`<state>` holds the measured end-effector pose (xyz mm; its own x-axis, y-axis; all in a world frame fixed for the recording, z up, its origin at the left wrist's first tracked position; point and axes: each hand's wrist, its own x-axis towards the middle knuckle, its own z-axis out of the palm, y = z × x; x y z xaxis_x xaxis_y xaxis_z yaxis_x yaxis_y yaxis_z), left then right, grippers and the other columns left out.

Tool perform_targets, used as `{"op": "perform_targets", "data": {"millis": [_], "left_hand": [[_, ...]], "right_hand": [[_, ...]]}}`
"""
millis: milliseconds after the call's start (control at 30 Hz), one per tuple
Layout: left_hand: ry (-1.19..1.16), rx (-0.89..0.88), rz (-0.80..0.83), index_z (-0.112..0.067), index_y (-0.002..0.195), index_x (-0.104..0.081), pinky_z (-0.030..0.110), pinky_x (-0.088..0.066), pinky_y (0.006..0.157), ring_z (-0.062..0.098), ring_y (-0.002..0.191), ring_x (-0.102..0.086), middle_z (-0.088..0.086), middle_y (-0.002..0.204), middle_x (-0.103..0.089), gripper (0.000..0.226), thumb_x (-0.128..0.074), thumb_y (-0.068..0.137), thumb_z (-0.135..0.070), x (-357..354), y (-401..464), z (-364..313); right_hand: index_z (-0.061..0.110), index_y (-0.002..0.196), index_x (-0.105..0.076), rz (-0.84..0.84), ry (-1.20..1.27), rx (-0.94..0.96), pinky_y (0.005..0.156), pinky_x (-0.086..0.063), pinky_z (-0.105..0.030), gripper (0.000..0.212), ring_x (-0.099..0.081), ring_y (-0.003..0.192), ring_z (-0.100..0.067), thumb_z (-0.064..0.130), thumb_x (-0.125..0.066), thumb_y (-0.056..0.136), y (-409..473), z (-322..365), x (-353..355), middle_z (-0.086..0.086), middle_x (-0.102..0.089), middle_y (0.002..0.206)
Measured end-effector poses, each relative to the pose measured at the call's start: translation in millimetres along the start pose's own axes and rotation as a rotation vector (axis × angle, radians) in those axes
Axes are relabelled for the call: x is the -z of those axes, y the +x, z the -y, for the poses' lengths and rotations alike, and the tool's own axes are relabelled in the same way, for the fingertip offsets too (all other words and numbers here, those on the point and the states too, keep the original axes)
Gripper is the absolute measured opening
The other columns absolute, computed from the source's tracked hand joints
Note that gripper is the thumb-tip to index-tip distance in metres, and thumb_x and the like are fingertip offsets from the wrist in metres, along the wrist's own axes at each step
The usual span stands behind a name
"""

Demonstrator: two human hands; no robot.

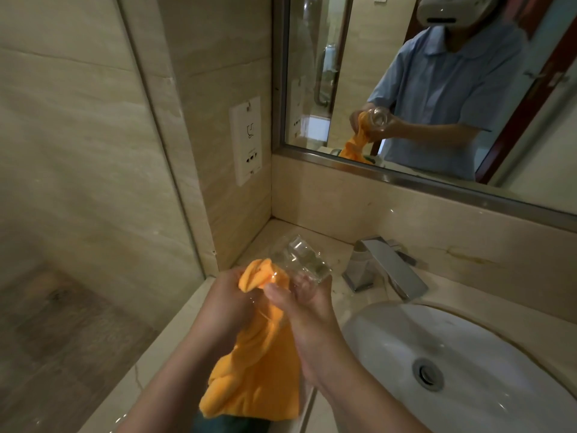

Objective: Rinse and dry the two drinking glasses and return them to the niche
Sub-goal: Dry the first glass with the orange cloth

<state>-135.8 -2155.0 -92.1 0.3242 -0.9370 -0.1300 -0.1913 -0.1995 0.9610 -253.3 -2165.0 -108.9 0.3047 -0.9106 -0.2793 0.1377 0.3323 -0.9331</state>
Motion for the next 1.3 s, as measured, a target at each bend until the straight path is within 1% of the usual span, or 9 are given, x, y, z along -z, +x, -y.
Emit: {"op": "perform_targets", "data": {"millis": [133,233,333,433,533,767,933,1067,1300], "left_hand": [[-0.230,0.195,0.270,-0.003,0.074,-0.067,0.022,-0.053,0.050,0.016,0.057,-0.066,0.011,0.067,-0.069,0.003,-0.068,0.076,-0.001,14,2,-6],[-0.337,0.245,0.357,-0.001,0.090,-0.066,0.030,-0.059,0.063,0.023,0.075,-0.069,0.017,0.085,-0.071,0.027,-0.073,0.065,-0.009,24,10,-3],[-0.390,0.270,0.439,-0.002,0.096,-0.068,0.036,-0.057,0.076,0.029,0.090,-0.067,0.020,0.100,-0.069,0.033,-0.073,0.067,-0.016,23,12,-3],[-0.463,0.362,0.580,-0.006,0.081,-0.074,0.031,-0.059,0.065,0.024,0.075,-0.070,0.016,0.085,-0.071,0.018,-0.065,0.068,-0.014,14,8,-2],[-0.462,0.360,0.624,-0.009,0.076,-0.075,0.027,-0.058,0.058,0.019,0.067,-0.069,0.013,0.078,-0.069,0.013,-0.066,0.068,-0.015,12,8,-2],[-0.587,0.521,0.592,0.002,0.095,-0.068,0.035,-0.060,0.058,0.026,0.066,-0.070,0.020,0.082,-0.070,0.034,-0.056,0.076,-0.022,14,9,-2],[-0.625,0.569,0.416,0.004,0.110,-0.060,0.036,-0.060,0.053,0.027,0.065,-0.071,0.021,0.086,-0.068,0.050,-0.065,0.068,-0.022,30,11,0],[-0.625,0.572,0.299,0.001,0.098,-0.062,0.031,-0.057,0.044,0.023,0.053,-0.069,0.016,0.071,-0.069,0.036,-0.064,0.073,-0.025,20,9,-2],[-0.915,0.493,0.226,-0.002,0.097,-0.063,0.030,-0.056,0.042,0.021,0.054,-0.070,0.014,0.071,-0.071,0.033,-0.046,0.093,-0.030,12,10,2]], "right_hand": [[0.032,0.126,-0.039,0.136,-0.133,0.259,0.099,-0.046,-0.043,0.086,-0.060,0.113,-0.015,0.033,-0.082,0.052,0,1,4,0.001,-0.063,0.120],[0.033,0.128,-0.038,0.188,-0.352,0.306,0.098,-0.047,-0.031,0.087,-0.056,0.113,-0.002,0.042,-0.081,0.053,4,7,10,0.012,-0.059,0.120],[0.032,0.118,-0.057,0.232,-0.285,0.304,0.097,-0.049,-0.036,0.071,-0.061,0.110,-0.006,0.034,-0.083,0.052,9,9,11,0.008,-0.066,0.116],[0.032,0.102,-0.063,0.198,-0.230,0.334,0.085,-0.051,-0.019,0.054,-0.064,0.100,0.001,0.022,-0.083,0.053,8,13,8,0.017,-0.071,0.101],[0.020,0.112,-0.061,0.138,-0.315,0.377,0.084,-0.051,-0.020,0.066,-0.064,0.100,-0.003,0.037,-0.081,0.051,4,15,7,0.006,-0.069,0.105],[0.016,0.120,-0.055,0.009,-0.315,0.429,0.091,-0.050,-0.021,0.077,-0.062,0.108,-0.007,0.042,-0.081,0.052,8,8,10,0.003,-0.065,0.114],[0.025,0.126,-0.043,-0.075,-0.350,0.432,0.081,-0.042,0.000,0.081,-0.054,0.105,0.013,0.023,-0.087,0.059,13,10,28,0.014,-0.056,0.117],[0.041,0.116,-0.039,-0.140,-0.367,0.476,0.088,-0.041,-0.006,0.081,-0.051,0.108,0.012,0.021,-0.089,0.056,13,10,29,0.022,-0.052,0.116],[0.029,0.121,-0.051,0.001,-0.354,0.400,0.098,-0.048,-0.031,0.077,-0.058,0.111,-0.004,0.041,-0.084,0.052,16,5,13,0.008,-0.061,0.117]]}}
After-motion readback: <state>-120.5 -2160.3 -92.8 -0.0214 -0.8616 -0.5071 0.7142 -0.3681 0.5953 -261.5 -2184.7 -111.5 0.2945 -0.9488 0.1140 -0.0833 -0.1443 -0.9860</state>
